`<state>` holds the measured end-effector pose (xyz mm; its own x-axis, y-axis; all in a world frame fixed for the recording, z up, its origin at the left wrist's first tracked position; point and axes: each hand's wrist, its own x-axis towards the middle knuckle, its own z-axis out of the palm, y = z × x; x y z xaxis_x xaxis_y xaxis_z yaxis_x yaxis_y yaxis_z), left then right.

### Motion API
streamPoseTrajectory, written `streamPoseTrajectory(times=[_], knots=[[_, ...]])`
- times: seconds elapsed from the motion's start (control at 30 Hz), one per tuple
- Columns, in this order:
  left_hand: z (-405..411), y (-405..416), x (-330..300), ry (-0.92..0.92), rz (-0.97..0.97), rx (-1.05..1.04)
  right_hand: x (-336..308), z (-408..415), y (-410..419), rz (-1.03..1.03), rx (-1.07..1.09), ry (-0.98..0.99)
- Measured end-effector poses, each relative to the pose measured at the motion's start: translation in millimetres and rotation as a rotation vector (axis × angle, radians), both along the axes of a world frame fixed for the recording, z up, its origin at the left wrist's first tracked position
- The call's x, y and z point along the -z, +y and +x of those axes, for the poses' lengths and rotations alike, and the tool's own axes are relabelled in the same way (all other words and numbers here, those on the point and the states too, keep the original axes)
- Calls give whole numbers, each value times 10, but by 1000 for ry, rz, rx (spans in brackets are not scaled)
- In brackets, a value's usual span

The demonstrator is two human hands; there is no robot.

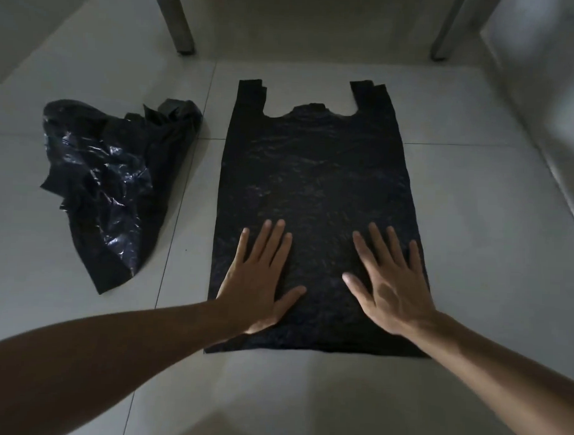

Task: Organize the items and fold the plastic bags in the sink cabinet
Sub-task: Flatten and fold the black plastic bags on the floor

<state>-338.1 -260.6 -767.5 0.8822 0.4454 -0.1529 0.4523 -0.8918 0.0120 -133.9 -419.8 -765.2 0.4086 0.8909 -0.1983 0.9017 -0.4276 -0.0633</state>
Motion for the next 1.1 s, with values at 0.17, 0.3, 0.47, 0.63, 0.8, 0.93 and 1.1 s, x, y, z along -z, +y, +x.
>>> streamPoseTrajectory(times=[0.17,0.3,0.47,0.63,0.8,0.93,1.1], knots=[[-380,0,170,51,-96,-124,97,-16,-277,-96,-13,17],[-330,26,-41,86,-192,-179,-77,3,-197,-141,-34,37],[-160,500,-875,159,-204,-184,-997,44,408,-163,-124,164],[-251,1349,-1838,232,-181,-326,-1939,-239,1448,-95,-287,198],[-832,1923,-1978,184,-120,-606,-2240,-738,2302,-95,-376,199],[-1325,2079,-1594,127,-193,-752,-2047,-1044,2704,-11,-332,294],[-1628,2242,-1224,43,-313,-891,-1475,-1408,3023,143,-320,283]])
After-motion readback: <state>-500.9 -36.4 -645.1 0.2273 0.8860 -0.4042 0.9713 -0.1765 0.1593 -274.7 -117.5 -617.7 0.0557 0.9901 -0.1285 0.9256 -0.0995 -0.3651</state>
